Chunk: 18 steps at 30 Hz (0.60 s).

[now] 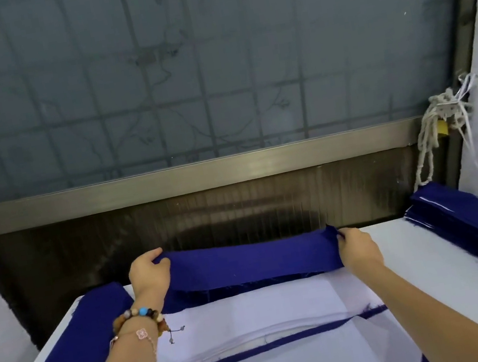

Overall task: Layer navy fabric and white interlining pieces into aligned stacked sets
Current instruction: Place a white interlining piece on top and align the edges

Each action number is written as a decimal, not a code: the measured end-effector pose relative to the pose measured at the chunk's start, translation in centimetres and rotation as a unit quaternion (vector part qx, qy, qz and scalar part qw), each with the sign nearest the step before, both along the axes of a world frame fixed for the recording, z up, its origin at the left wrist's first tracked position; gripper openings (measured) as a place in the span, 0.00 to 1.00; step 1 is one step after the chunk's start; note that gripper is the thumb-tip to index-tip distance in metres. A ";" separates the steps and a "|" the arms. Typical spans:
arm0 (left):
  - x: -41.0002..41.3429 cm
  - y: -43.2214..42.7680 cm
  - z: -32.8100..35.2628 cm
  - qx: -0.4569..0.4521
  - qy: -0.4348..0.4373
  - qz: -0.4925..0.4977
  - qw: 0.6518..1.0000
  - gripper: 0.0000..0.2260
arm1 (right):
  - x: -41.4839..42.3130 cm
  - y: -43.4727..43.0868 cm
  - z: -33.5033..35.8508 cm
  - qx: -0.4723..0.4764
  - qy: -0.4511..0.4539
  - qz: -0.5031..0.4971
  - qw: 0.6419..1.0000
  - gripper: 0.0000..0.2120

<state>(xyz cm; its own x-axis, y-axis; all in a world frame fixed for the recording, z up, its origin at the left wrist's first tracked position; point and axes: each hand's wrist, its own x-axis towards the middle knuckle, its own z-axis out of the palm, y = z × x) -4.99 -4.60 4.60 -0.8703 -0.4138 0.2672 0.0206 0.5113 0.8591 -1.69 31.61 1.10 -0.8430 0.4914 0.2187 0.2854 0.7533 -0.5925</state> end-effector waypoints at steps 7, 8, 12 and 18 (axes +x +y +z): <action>4.0 -0.6 0.4 -0.003 0.020 0.002 1.000 0.16 | 4.1 0.3 1.0 -0.072 0.025 0.016 0.997 0.13; 4.7 -0.9 0.4 0.001 0.021 0.006 1.000 0.16 | 4.8 0.2 1.0 -0.075 0.026 0.022 0.997 0.13; 8.4 -2.7 0.1 0.016 0.007 0.024 1.000 0.15 | 7.8 -0.6 0.4 -0.090 0.028 0.054 0.994 0.08; 14.4 -4.9 -2.5 0.015 -0.009 0.055 0.998 0.13 | 12.7 -1.4 -1.4 -0.051 -0.015 0.094 0.994 0.04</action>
<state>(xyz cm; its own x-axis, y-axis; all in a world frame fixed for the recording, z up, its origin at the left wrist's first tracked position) 9.40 -9.53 2.09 -0.8234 -0.5154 0.2373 -0.0506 0.4831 0.8741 11.01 30.21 -0.29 -0.9272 0.3437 0.1491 0.1647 0.7313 -0.6619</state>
